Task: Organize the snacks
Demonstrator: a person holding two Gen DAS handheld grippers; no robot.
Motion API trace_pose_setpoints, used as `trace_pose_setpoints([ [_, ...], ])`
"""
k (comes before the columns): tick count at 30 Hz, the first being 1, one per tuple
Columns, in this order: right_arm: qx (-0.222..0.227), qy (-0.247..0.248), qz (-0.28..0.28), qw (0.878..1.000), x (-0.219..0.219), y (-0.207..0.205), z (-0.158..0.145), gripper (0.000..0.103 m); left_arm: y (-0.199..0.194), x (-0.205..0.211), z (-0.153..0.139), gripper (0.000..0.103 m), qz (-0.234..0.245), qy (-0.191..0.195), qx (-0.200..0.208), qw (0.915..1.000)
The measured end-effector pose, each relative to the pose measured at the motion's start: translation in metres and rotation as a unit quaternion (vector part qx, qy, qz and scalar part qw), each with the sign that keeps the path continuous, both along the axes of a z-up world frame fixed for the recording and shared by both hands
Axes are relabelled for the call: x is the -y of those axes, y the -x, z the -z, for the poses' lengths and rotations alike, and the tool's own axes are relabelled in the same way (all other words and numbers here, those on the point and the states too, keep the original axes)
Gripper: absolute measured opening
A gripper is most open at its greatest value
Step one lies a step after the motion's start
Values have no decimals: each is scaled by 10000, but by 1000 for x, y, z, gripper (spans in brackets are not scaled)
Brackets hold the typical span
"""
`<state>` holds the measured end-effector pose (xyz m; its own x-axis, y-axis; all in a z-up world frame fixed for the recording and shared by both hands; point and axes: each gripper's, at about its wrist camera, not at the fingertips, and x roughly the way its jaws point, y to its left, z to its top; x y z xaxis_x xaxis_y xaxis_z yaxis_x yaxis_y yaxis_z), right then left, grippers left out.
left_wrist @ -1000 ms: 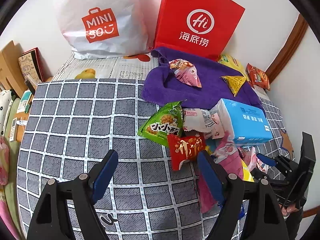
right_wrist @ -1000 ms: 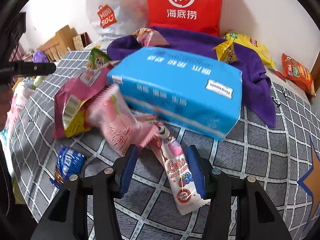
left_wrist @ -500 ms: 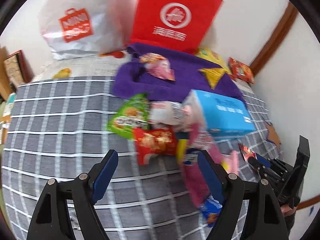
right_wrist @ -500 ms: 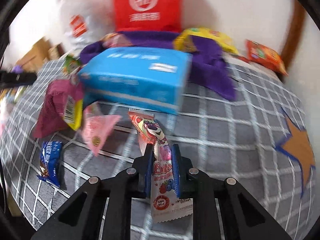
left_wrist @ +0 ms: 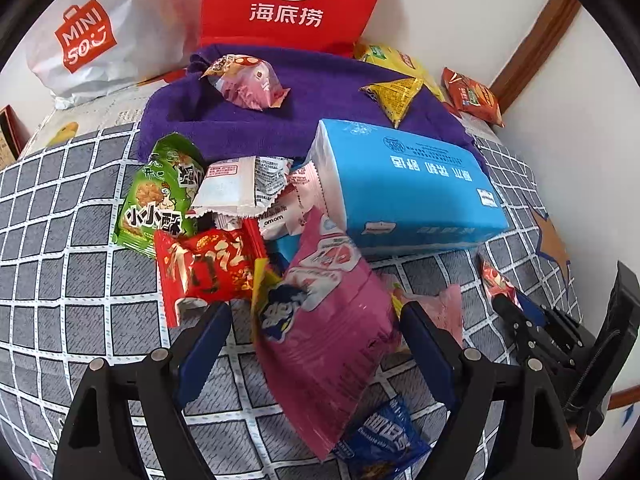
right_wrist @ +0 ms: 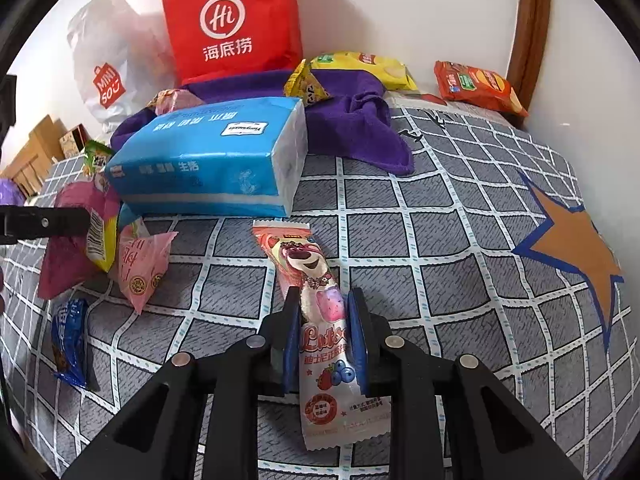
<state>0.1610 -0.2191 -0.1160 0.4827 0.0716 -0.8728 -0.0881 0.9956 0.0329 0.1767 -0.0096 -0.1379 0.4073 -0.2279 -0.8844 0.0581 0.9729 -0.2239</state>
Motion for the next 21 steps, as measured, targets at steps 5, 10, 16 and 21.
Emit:
trace_pose_setpoints([
  [5, -13, -126, 37, 9999, 3, -1, 0, 29, -3, -1, 1, 82, -17, 70, -33, 10000],
  [10, -16, -70, -133, 9999, -2, -1, 1, 37, 2, -1, -2, 70, 6, 170, 17, 9999],
  [16, -2, -178, -53, 9998, 4, -1, 0, 23, 10, -1, -7, 61, 98, 206, 69, 9997],
  [21, 10, -236, -33, 9997, 4, 3, -8, 22, 18, -7, -15, 60, 121, 252, 183, 9994],
])
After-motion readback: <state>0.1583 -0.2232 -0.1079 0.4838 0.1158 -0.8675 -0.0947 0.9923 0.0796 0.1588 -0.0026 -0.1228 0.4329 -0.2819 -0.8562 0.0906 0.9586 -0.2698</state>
